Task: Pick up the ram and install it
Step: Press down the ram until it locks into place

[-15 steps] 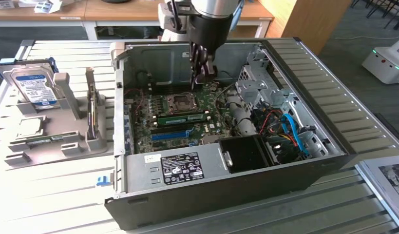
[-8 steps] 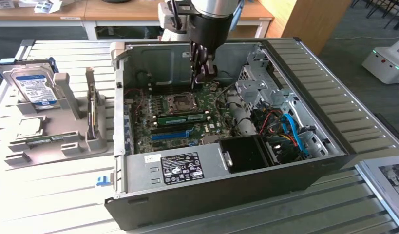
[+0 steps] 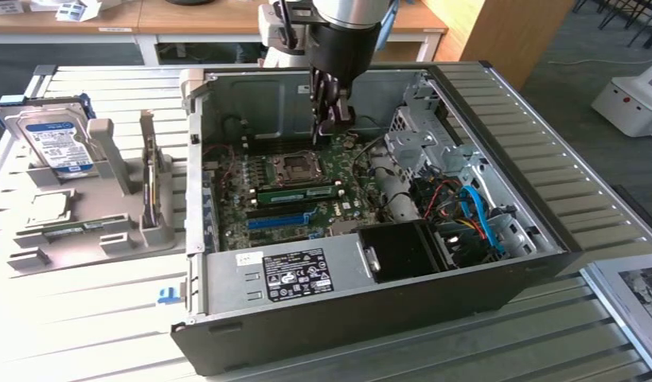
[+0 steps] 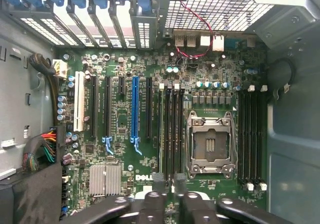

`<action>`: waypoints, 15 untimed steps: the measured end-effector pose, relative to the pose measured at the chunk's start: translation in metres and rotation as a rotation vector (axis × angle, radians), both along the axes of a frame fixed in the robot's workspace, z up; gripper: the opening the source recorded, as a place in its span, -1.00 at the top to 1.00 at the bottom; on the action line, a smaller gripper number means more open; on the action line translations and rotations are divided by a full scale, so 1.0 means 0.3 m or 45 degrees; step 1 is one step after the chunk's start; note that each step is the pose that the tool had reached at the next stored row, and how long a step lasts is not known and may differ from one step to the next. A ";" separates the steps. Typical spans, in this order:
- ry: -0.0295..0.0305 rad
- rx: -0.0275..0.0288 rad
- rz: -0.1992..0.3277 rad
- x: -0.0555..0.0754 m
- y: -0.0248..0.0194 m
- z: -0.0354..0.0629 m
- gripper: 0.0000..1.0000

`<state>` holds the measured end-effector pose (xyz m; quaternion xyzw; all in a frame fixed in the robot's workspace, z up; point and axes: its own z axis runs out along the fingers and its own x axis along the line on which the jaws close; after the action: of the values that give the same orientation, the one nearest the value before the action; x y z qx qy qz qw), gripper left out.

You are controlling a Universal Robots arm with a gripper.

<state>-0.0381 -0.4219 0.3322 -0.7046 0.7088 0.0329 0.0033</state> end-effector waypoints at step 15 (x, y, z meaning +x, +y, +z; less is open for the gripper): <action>0.0008 -0.0002 0.000 0.011 0.000 0.000 0.80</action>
<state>-0.0347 -0.4220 0.3323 -0.7046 0.7088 0.0331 0.0030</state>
